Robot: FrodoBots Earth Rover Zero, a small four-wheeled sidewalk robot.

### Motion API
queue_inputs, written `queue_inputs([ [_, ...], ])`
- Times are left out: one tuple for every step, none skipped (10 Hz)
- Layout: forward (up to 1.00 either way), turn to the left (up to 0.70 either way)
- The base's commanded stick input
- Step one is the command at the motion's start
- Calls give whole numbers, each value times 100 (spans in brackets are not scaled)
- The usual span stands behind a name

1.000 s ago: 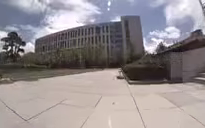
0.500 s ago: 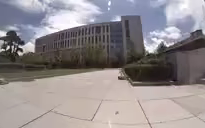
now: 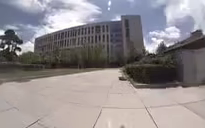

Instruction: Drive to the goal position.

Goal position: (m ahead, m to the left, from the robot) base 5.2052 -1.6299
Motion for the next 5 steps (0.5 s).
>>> queue_inputs([
  [70, 0],
  [70, 0],
  [70, 0],
  [70, 0],
  [70, 0],
])
